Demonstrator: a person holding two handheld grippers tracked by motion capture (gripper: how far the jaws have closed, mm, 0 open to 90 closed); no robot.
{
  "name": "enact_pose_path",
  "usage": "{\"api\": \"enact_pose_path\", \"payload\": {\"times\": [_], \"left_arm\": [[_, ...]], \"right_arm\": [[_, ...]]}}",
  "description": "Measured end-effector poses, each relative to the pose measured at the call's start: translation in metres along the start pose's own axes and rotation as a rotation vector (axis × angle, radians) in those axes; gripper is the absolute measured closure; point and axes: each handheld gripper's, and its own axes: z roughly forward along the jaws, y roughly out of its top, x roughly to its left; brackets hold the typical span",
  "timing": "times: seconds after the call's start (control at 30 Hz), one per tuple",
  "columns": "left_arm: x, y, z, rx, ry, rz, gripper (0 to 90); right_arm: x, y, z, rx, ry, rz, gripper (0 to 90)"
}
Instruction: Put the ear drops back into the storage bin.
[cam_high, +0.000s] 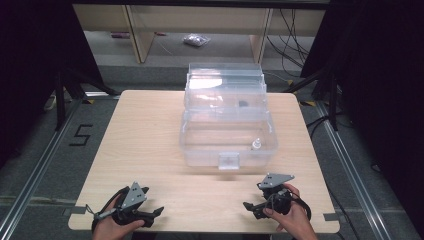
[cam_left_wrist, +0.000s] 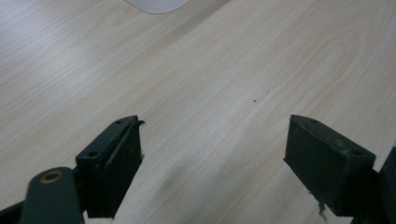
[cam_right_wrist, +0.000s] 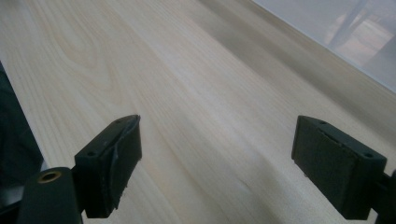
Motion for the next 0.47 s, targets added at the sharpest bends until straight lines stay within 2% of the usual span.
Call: {"api": "enact_pose_path", "payload": {"times": [0.07, 0.23, 0.27, 0.3, 0.4, 0.47], "left_arm": [[-0.0003, 0.0, 0.0, -0.005, 0.006, -0.001, 18.3], [-0.0003, 0.0, 0.0001, -0.004, 0.006, -0.001, 18.3], [-0.0003, 0.0, -0.0001, -0.004, 0.006, 0.0, 18.3], [-0.0002, 0.0, -0.0001, -0.005, 0.007, 0.0, 18.3], [-0.0001, 0.0, -0.0001, -0.005, 0.007, -0.001, 18.3], [-0.0003, 0.0001, -0.0001, -0.004, 0.006, 0.0, 18.3]], "right_arm": [[-0.0022, -0.0005, 0.0005, 0.012, 0.001, -0.016, 17.0], [-0.0012, -0.0021, 0.0038, 0.012, -0.003, -0.002, 16.8], [-0.0003, -0.0019, 0.0035, 0.02, 0.001, 0.008, 16.8], [-0.0008, -0.0013, 0.0023, 0.035, 0.007, -0.002, 16.8], [-0.0014, -0.0011, 0.0025, 0.035, 0.007, -0.011, 16.8], [-0.0013, -0.002, 0.0039, 0.009, 0.007, -0.005, 16.8]]}}
